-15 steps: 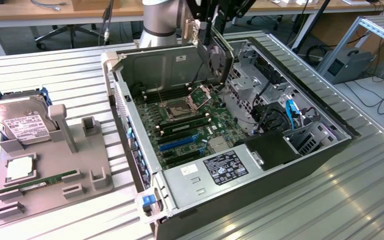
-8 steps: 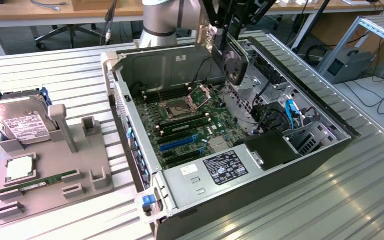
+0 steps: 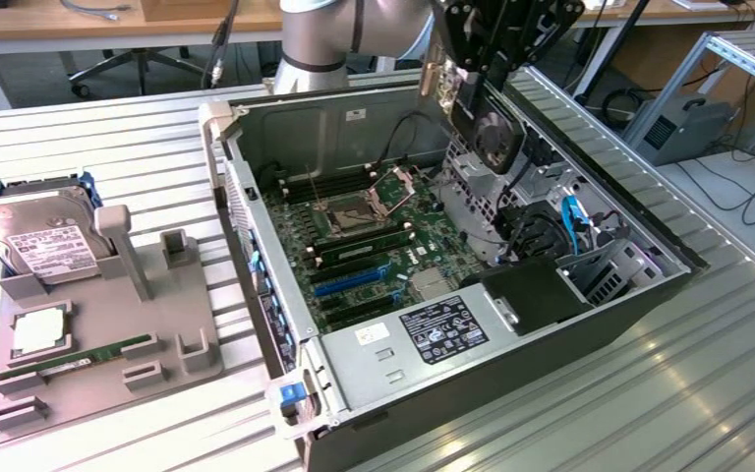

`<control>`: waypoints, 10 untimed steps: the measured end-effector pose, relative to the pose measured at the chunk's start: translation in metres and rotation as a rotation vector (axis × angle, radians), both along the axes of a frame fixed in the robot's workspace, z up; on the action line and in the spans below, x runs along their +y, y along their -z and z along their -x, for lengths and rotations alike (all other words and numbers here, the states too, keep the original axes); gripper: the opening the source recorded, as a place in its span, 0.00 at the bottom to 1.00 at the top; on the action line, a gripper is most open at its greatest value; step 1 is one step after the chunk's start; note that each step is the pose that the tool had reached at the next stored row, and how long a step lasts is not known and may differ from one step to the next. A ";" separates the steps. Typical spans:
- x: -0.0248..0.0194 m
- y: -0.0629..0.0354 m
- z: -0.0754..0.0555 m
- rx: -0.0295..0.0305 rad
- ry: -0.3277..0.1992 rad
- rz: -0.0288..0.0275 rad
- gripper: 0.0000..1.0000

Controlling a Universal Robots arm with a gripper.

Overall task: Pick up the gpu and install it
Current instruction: 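Pick up the gpu and move the gpu toward the slot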

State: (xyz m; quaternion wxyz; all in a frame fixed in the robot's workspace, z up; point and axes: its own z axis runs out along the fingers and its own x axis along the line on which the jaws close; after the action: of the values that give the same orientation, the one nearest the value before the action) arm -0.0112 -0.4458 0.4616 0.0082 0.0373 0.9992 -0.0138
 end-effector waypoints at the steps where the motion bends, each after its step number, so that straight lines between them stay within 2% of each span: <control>1: 0.0000 0.0007 -0.003 -0.0001 0.000 -0.0001 0.27; 9: 0.0000 0.0007 -0.005 0.0001 0.000 -0.0009 0.27; 10: 0.0000 0.0007 -0.006 0.0000 0.000 -0.0136 0.27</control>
State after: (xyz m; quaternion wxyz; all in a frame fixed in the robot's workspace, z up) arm -0.0056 -0.4458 0.4609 0.0079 0.0372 0.9993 -0.0070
